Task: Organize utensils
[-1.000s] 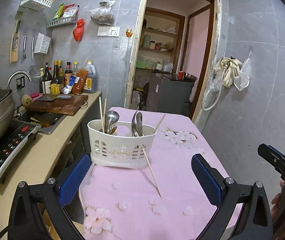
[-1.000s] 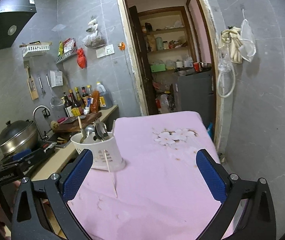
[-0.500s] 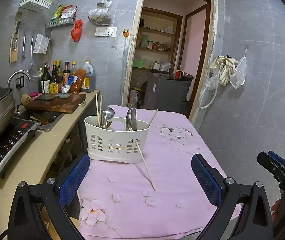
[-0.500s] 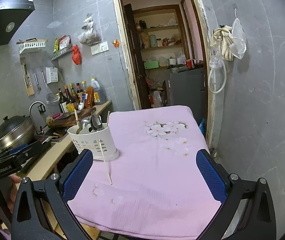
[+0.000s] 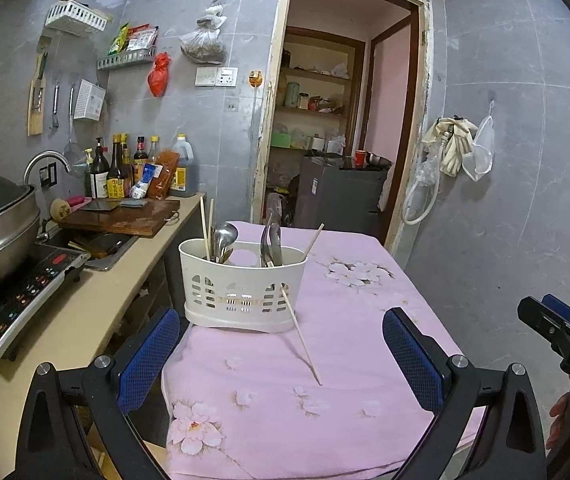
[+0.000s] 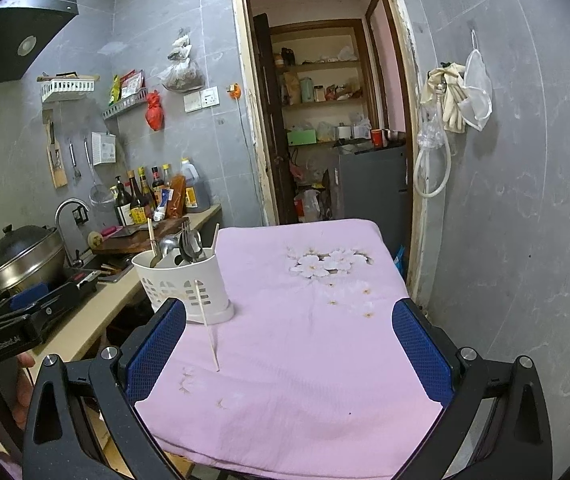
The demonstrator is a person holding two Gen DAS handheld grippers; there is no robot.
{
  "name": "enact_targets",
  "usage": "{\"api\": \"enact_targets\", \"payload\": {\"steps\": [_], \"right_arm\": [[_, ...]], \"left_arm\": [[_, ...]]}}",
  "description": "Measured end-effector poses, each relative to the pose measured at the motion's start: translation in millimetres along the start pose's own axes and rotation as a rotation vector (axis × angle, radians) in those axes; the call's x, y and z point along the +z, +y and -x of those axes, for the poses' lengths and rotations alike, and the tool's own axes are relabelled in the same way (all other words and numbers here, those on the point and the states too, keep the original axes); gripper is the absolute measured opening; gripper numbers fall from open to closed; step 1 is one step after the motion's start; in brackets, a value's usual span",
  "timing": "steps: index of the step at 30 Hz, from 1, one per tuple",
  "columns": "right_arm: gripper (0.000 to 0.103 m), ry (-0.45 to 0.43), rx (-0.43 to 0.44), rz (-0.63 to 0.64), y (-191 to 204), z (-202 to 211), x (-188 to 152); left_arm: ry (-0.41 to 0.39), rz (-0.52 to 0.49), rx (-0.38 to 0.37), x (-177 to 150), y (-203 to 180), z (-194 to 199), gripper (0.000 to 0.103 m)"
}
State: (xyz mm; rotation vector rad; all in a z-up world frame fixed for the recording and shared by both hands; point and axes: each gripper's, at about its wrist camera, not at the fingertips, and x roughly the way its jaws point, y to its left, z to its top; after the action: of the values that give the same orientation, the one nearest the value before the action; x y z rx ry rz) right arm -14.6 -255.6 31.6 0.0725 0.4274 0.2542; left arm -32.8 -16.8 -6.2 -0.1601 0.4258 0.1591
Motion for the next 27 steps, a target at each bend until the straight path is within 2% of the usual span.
{"api": "enact_targets", "payload": {"steps": [27], "right_arm": [[0.102, -0.006, -0.004, -0.006, -3.7, -0.9, 3.1]], "left_arm": [[0.001, -0.013, -0.001, -2.0, -6.1, 0.1, 0.102]]}}
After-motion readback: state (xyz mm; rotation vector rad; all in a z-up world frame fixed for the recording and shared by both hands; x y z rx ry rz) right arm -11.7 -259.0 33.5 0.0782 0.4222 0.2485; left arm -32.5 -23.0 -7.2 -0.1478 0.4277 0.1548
